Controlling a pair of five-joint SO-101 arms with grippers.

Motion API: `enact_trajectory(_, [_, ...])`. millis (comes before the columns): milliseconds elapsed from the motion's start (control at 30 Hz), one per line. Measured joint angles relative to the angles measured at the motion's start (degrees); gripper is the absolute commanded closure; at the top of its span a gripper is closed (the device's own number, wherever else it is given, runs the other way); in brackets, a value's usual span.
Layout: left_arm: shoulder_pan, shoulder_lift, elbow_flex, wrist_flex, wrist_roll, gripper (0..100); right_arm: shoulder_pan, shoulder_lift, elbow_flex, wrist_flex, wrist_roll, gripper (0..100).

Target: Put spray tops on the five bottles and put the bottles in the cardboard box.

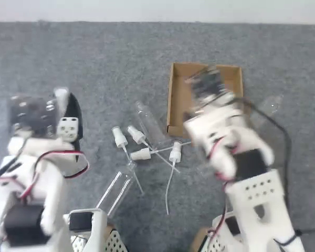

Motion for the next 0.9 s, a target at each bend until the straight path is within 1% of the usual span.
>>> enact_trajectory(67, [2.5,-0.4,-3.4,-0.6,2.6,97,-7.0,0.0,0.0,-0.6,-2.5,99.2])
enact_trajectory(133, [5.5,-0.8,-5.5,-3.0,5.5,97,-12.1,-0.2,1.5,-3.2,-3.3,99.1])
enact_trajectory(267, [10.8,-0.8,-5.6,-10.4,12.7,97,-18.9,-0.6,8.0,-9.4,-2.8,99.1])
enact_trajectory(367, [11.4,-0.9,-3.1,-15.0,16.7,97,-23.3,-0.6,13.5,-12.5,-0.3,99.1])
enact_trajectory(467, [11.6,-0.9,1.5,-20.1,19.3,97,-25.0,-0.6,17.1,-16.3,2.3,99.2])
enact_trajectory(567, [11.6,-0.7,6.1,-25.2,20.9,97,-26.1,-0.6,21.5,-22.5,1.9,99.2])
enact_trajectory(633, [11.6,-0.6,8.6,-27.5,21.4,99,-26.2,-0.6,23.8,-26.7,1.2,99.2])
enact_trajectory(767, [11.7,-0.2,13.5,-30.4,21.5,99,-26.2,-1.4,26.4,-31.2,0.5,99.2])
enact_trajectory(900, [11.7,-0.2,15.6,-31.1,21.5,99,-26.2,-7.2,27.8,-31.6,0.2,99.2])
